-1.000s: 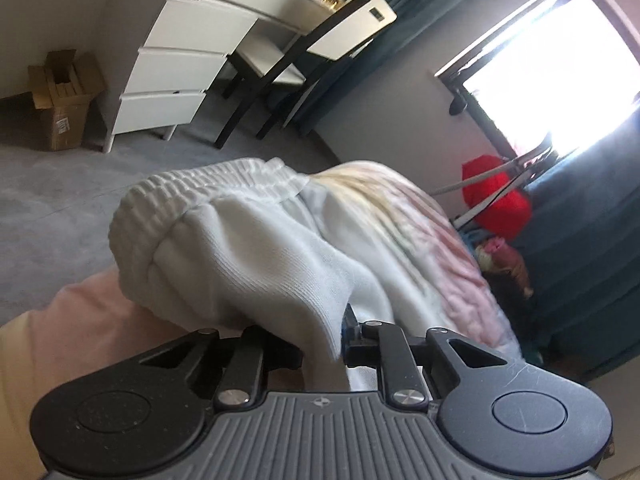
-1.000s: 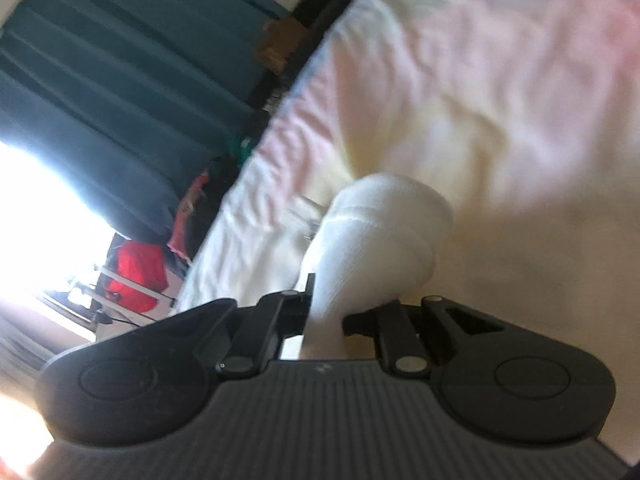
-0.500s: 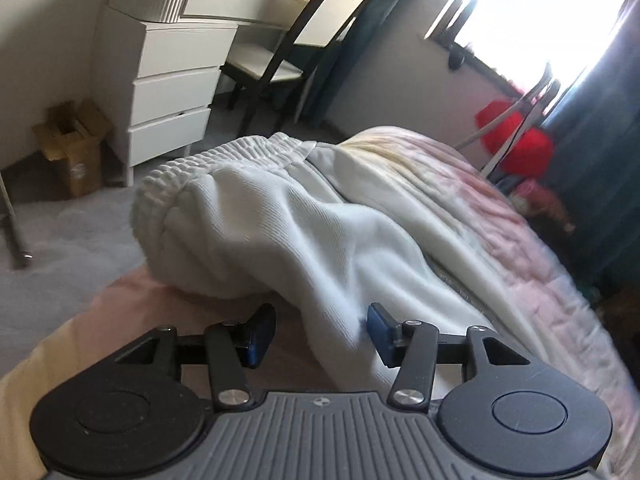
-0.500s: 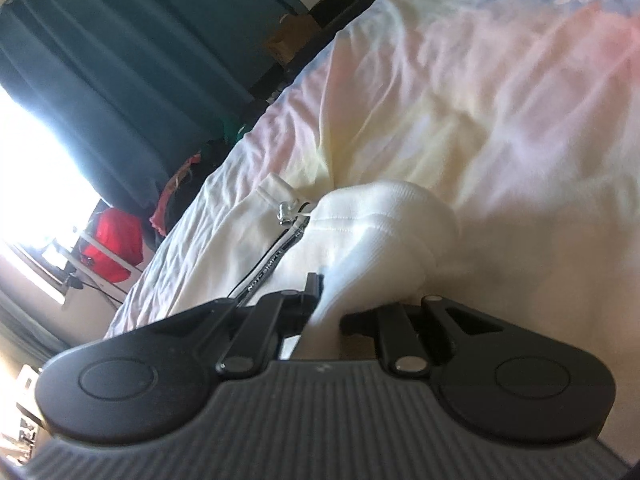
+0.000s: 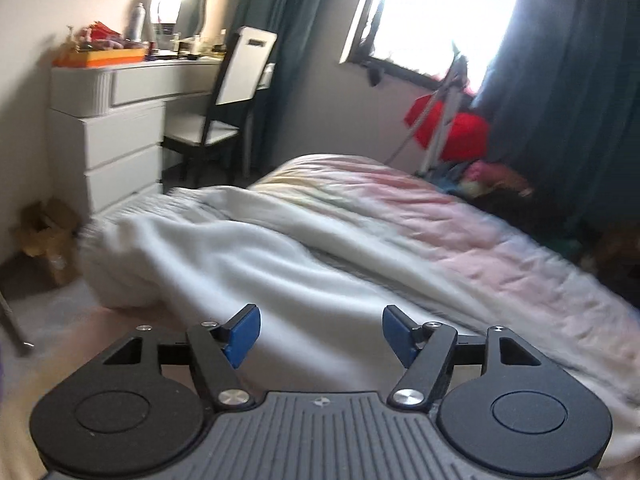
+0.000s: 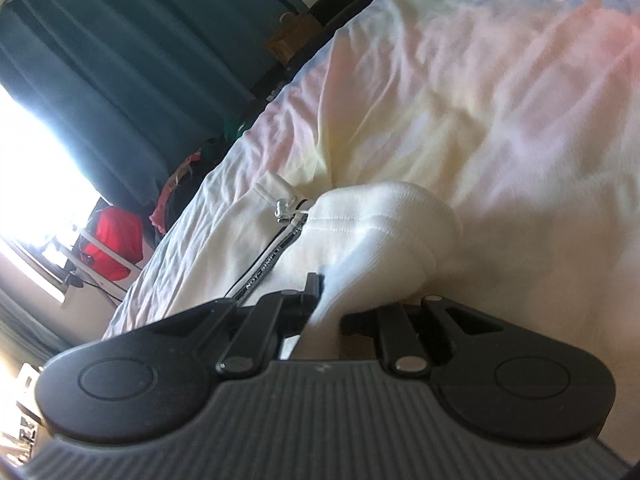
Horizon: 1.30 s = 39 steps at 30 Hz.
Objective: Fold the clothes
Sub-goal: 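Carry the cuffs over onto the waistband with the right gripper and release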
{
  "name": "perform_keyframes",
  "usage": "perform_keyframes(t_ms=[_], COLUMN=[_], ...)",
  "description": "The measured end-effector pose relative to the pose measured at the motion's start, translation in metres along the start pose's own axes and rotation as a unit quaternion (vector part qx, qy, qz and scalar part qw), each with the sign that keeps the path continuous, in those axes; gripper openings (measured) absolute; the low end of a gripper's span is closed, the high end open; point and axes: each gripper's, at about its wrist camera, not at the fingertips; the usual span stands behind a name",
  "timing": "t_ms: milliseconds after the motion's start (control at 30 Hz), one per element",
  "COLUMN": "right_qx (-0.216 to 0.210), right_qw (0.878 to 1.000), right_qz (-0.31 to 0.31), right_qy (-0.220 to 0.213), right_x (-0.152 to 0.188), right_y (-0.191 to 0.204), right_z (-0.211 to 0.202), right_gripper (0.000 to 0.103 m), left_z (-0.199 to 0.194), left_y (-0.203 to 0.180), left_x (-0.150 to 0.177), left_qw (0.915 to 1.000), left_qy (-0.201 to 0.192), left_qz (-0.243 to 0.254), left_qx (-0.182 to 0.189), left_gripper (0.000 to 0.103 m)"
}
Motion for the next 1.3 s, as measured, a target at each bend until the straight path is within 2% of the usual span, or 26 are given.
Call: perform_keyframes(t_ms=[67,167,267,333,467,567,700,833,933,1067,1200,1300], right_qx=[0.0,0.003,0.007,0.012,0.051,0.08,0.096,0.086,0.059,-0.007,-0.064,-0.097], right_qw=[1.0,1.0,1.0,1.0,0.996,0.987,0.974,0.95,0.926,0.894,0.856,0.838], right_qz=[0.0,-0.004,-0.01,-0.015,-0.075,-0.136,-0.19,-0.274,-0.343,-0.413,-0.489,-0.525], right_qy=[0.0,-0.001,-0.002,-0.002,-0.018,-0.041,-0.077,-0.12,-0.15,-0.172,-0.156,-0.112], right_x=[0.0,0.0,0.0,0.0,0.004,0.008,0.014,0.031,0.054,0.091,0.147,0.196], right_y=[0.0,0.0,0.001,0.002,0.025,0.048,0.079,0.127,0.169,0.224,0.265,0.28], right_z=[0.0,0.0,0.0,-0.001,-0.003,-0.008,-0.022,-0.043,-0.061,-0.09,-0.106,-0.103], right_gripper=[0.011,0.011,0.011,0.011,0.011,0.011,0.011,0.011,0.011,0.011,0.011,0.011], left_z=[0.009,0.03,0.058,0.077,0.11,0.115,0.117,0.109,0.1,0.087,0.075,0.068], left_y=[-0.023,-0.06,-0.085,-0.095,-0.104,-0.108,-0.11,-0.106,-0.103,-0.099,-0.095,-0.084], left_x=[0.006,0.021,0.039,0.05,0.068,0.074,0.074,0.067,0.06,0.052,0.043,0.035], left_qw=[0.9995,0.997,0.9927,0.9898,0.9819,0.9766,0.975,0.9779,0.9807,0.984,0.9868,0.9914], left_qy=[-0.003,-0.008,0.01,0.02,0.058,0.064,0.064,0.055,0.046,0.034,0.022,0.015], left_qz=[0.014,0.067,0.113,0.14,0.18,0.204,0.211,0.201,0.19,0.175,0.16,0.129], left_qx=[0.027,0.037,0.042,0.021,-0.013,-0.023,-0.028,-0.02,-0.012,-0.002,0.009,0.014], left_gripper=[0.073,0.073,0.073,0.073,0.075,0.078,0.08,0.08,0.08,0.08,0.08,0.08])
Point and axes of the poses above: each gripper's, at about its wrist camera, not at the fingertips, and z roughly the way its jaws point, y to its left, x to its underside, and after that the axes turned 9 degrees about y, right-handed
